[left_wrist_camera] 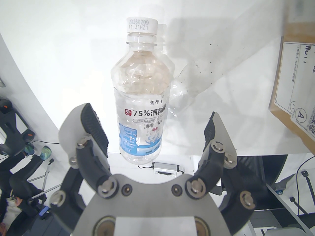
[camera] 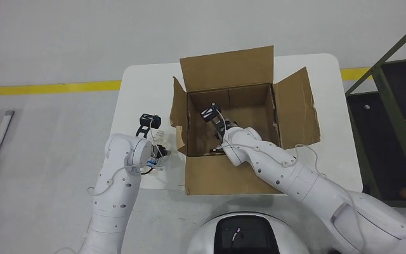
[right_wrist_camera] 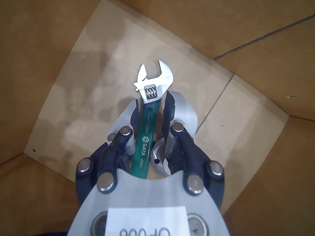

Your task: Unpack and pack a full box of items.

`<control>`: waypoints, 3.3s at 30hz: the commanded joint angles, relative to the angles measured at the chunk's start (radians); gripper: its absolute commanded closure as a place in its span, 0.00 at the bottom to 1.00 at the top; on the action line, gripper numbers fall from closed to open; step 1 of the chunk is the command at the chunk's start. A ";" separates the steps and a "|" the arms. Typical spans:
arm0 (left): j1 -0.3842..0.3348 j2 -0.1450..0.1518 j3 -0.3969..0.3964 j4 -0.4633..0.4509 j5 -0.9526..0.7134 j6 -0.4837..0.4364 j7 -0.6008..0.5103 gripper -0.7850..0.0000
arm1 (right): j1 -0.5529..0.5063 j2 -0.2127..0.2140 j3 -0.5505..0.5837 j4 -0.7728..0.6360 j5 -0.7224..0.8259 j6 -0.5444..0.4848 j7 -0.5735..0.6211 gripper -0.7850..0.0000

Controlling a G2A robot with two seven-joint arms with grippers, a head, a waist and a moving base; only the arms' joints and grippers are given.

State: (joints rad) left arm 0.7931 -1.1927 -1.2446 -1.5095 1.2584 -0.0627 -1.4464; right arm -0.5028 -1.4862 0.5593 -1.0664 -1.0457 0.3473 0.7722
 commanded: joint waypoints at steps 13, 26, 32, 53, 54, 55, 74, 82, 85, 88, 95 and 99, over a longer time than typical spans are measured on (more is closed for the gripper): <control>0.000 0.000 0.000 0.000 0.000 0.000 0.000 0.00 | 0.001 -0.030 0.036 0.046 -0.026 -0.031 0.013 1.00; 0.000 0.000 0.000 0.000 0.000 0.000 0.000 0.00 | -0.007 -0.034 0.112 0.008 -0.066 -0.059 -0.021 1.00; 0.000 0.000 0.000 0.000 0.000 0.000 0.000 0.00 | -0.036 -0.020 0.164 -0.106 -0.114 -0.082 -0.030 1.00; 0.000 0.000 0.000 0.000 0.000 0.000 0.000 0.00 | -0.413 0.096 0.592 -0.754 -0.212 -0.278 -0.077 1.00; 0.000 0.000 0.000 0.000 0.000 0.000 0.000 0.00 | -0.413 0.096 0.592 -0.754 -0.212 -0.278 -0.077 1.00; 0.000 0.000 0.000 0.000 0.000 0.000 0.000 0.00 | -0.413 0.096 0.592 -0.754 -0.212 -0.278 -0.077 1.00; 0.000 0.000 0.000 0.000 0.000 0.000 0.000 0.00 | -0.440 0.106 0.734 -0.910 -0.155 -0.279 -0.159 1.00; 0.000 0.000 0.000 0.000 0.000 0.000 0.000 0.00 | -0.542 0.125 0.939 -1.074 -0.146 -0.252 -0.126 1.00; 0.000 0.000 0.000 0.000 0.000 0.000 0.000 0.00 | -0.589 0.131 1.009 -1.110 -0.149 -0.240 -0.100 1.00; 0.000 0.000 0.000 0.000 0.000 0.000 0.000 0.00 | -0.638 0.135 1.070 -1.116 -0.138 -0.222 -0.075 1.00; 0.000 0.000 0.000 0.000 0.000 0.000 0.000 0.00 | -0.782 0.143 1.160 -1.119 -0.158 -0.187 0.009 1.00; 0.000 0.000 0.000 0.000 0.000 0.000 0.000 0.00 | -0.875 0.144 1.180 -1.110 -0.159 -0.184 0.019 1.00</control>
State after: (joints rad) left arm 0.7931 -1.1927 -1.2446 -1.5095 1.2583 -0.0627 -1.4464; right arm -1.3601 -1.3422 1.7370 -2.1789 -1.2070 0.1624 0.7930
